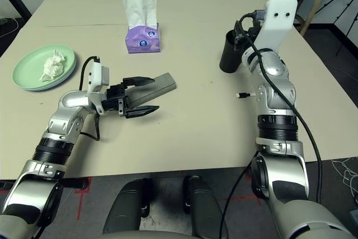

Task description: Organize and tidy the items on the table.

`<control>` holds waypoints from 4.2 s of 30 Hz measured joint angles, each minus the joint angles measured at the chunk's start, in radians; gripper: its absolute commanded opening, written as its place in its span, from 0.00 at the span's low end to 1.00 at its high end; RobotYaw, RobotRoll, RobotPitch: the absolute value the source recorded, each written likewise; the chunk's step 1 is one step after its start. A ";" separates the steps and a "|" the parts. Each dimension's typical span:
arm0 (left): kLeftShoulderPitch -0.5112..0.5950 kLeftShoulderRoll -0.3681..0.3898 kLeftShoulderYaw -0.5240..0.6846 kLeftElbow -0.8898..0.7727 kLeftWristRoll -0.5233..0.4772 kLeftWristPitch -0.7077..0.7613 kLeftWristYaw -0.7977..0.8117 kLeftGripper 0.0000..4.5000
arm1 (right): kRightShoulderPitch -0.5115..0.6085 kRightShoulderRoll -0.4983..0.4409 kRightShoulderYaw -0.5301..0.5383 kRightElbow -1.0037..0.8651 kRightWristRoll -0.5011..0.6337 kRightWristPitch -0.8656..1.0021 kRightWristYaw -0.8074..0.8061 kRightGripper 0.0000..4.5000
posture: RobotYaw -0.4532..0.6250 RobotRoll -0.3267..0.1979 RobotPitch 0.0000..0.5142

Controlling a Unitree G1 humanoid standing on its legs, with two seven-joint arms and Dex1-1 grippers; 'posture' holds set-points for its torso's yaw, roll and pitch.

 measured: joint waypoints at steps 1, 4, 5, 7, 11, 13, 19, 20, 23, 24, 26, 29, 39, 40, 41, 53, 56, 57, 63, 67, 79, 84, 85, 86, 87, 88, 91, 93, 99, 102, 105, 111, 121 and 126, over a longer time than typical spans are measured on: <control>0.000 0.000 0.000 0.000 0.000 0.000 0.000 1.00 | -0.004 -0.002 0.000 0.002 0.000 -0.024 0.006 0.99 | 0.49 0.62 0.28; 0.000 0.000 0.000 0.000 0.000 0.000 0.000 1.00 | -0.020 -0.010 0.006 0.010 0.022 -0.129 0.103 0.99 | 0.49 0.62 0.28; 0.000 0.000 0.000 0.000 0.000 0.000 0.000 1.00 | -0.022 -0.018 0.015 0.011 0.035 -0.154 0.154 0.99 | 0.49 0.62 0.28; 0.000 0.000 0.000 -0.001 -0.001 0.000 0.000 1.00 | -0.022 -0.036 0.036 0.020 0.064 -0.193 0.269 0.99 | 0.50 0.62 0.28; 0.001 0.004 0.000 -0.005 -0.001 0.002 0.000 1.00 | -0.024 -0.150 0.116 0.092 0.082 -0.200 0.535 0.99 | 0.52 0.62 0.29; 0.006 0.006 0.002 -0.016 -0.001 0.002 0.002 1.00 | -0.031 -0.208 0.159 0.145 0.077 -0.202 0.661 0.99 | 0.52 0.62 0.29; 0.032 0.004 -0.001 -0.033 -0.001 0.002 0.010 1.00 | -0.062 -0.375 0.346 0.317 -0.052 -0.313 1.002 0.99 | 0.52 0.62 0.33; 0.035 0.004 -0.002 -0.035 -0.001 0.002 0.010 1.00 | -0.073 -0.400 0.383 0.346 -0.086 -0.349 1.055 0.99 | 0.52 0.62 0.34; 0.044 0.004 -0.010 -0.054 -0.001 0.002 0.010 1.00 | -0.119 -0.451 0.462 0.429 -0.174 -0.436 1.167 0.99 | 0.52 0.62 0.35; 0.044 0.004 -0.013 -0.060 -0.001 0.002 0.010 1.00 | -0.140 -0.461 0.484 0.456 -0.200 -0.460 1.197 0.99 | 0.52 0.62 0.36; 0.044 0.004 -0.014 -0.062 -0.001 0.003 0.010 1.00 | -0.176 -0.473 0.516 0.502 -0.242 -0.493 1.250 0.99 | 0.52 0.62 0.37; 0.048 0.004 -0.015 -0.066 -0.001 0.008 0.010 1.00 | -0.227 -0.484 0.562 0.577 -0.312 -0.527 1.310 0.99 | 0.53 0.62 0.39; 0.078 0.006 -0.015 -0.115 -0.004 0.031 0.026 1.00 | -0.350 -0.487 0.665 0.733 -0.507 -0.599 1.366 0.99 | 0.55 0.62 0.43; 0.083 0.006 -0.015 -0.119 -0.004 0.034 0.028 1.00 | -0.353 -0.485 0.669 0.741 -0.516 -0.608 1.364 0.99 | 0.55 0.62 0.43; 0.090 0.006 -0.015 -0.125 -0.004 0.037 0.030 1.00 | -0.355 -0.484 0.672 0.746 -0.528 -0.620 1.364 0.99 | 0.55 0.62 0.43; 0.098 0.003 -0.015 -0.140 -0.004 0.042 0.052 1.00 | -0.355 -0.472 0.677 0.751 -0.574 -0.597 1.371 0.99 | 0.55 0.62 0.44; 0.098 0.003 -0.015 -0.140 -0.004 0.042 0.053 1.00 | -0.355 -0.464 0.677 0.755 -0.575 -0.596 1.373 0.96 | 0.55 0.62 0.44; 0.098 0.003 -0.015 -0.140 -0.004 0.042 0.053 1.00 | -0.355 -0.460 0.677 0.761 -0.575 -0.596 1.373 0.91 | 0.55 0.62 0.44; 0.101 0.003 -0.015 -0.140 -0.004 0.043 0.055 1.00 | -0.355 -0.442 0.677 0.776 -0.575 -0.606 1.373 0.44 | 0.56 0.62 0.44; 0.101 0.003 -0.015 -0.140 -0.004 0.043 0.055 1.00 | -0.356 -0.442 0.677 0.776 -0.575 -0.613 1.378 0.11 | 0.55 0.62 0.43; 0.085 0.003 -0.015 -0.128 -0.003 0.037 0.052 1.00 | -0.369 -0.476 0.642 0.753 -0.517 -0.572 1.470 0.09 | 0.52 0.62 0.35; 0.054 0.003 -0.014 -0.092 -0.003 0.024 0.041 1.00 | -0.308 -0.530 0.588 0.423 -0.127 -0.147 1.505 0.09 | 0.50 0.62 0.32; 0.050 0.002 -0.014 -0.088 -0.003 0.021 0.040 1.00 | -0.279 -0.532 0.543 0.332 -0.053 -0.034 1.506 0.09 | 0.49 0.62 0.31; 0.044 0.002 -0.014 -0.079 -0.003 0.019 0.040 1.00 | -0.252 -0.530 0.504 0.260 -0.001 0.053 1.502 0.09 | 0.48 0.62 0.31; 0.039 0.002 -0.014 -0.066 -0.003 0.016 0.039 1.00 | -0.226 -0.524 0.466 0.194 0.043 0.130 1.488 0.09 | 0.48 0.62 0.30; 0.035 0.002 -0.013 -0.057 -0.002 0.013 0.040 1.00 | -0.199 -0.512 0.423 0.135 0.083 0.199 1.458 0.09 | 0.47 0.62 0.30; 0.022 -0.002 -0.013 -0.045 -0.001 0.001 0.041 1.00 | -0.137 -0.450 0.297 -0.005 0.182 0.349 1.323 0.09 | 0.46 0.62 0.29; 0.011 -0.004 -0.013 -0.028 0.001 -0.010 0.042 1.00 | -0.111 -0.388 0.221 -0.070 0.230 0.400 1.210 0.09 | 0.46 0.62 0.28; -0.017 -0.004 -0.012 0.020 0.035 -0.017 0.086 1.00 | -0.054 -0.231 0.045 -0.184 0.311 0.427 0.906 0.09 | 0.45 0.62 0.27; -0.030 -0.005 0.003 0.026 0.040 -0.016 0.126 1.00 | -0.042 -0.192 0.001 -0.210 0.332 0.417 0.805 0.09 | 0.45 0.62 0.27; -0.049 -0.006 0.008 0.049 0.056 -0.012 0.175 1.00 | -0.042 -0.171 -0.058 -0.207 0.338 0.369 0.710 0.09 | 0.46 0.62 0.26; -0.063 -0.009 0.017 0.058 0.058 -0.007 0.199 1.00 | -0.044 -0.149 -0.147 -0.144 0.334 0.219 0.548 0.09 | 0.45 0.62 0.26; -0.063 -0.008 0.017 0.059 0.057 -0.007 0.187 1.00 | -0.073 -0.114 -0.199 -0.001 0.265 -0.010 0.302 0.09 | 0.45 0.62 0.27; -0.063 -0.007 0.019 0.059 0.057 -0.007 0.186 1.00 | -0.047 -0.099 -0.127 0.022 0.188 -0.007 0.216 0.09 | 0.45 0.62 0.26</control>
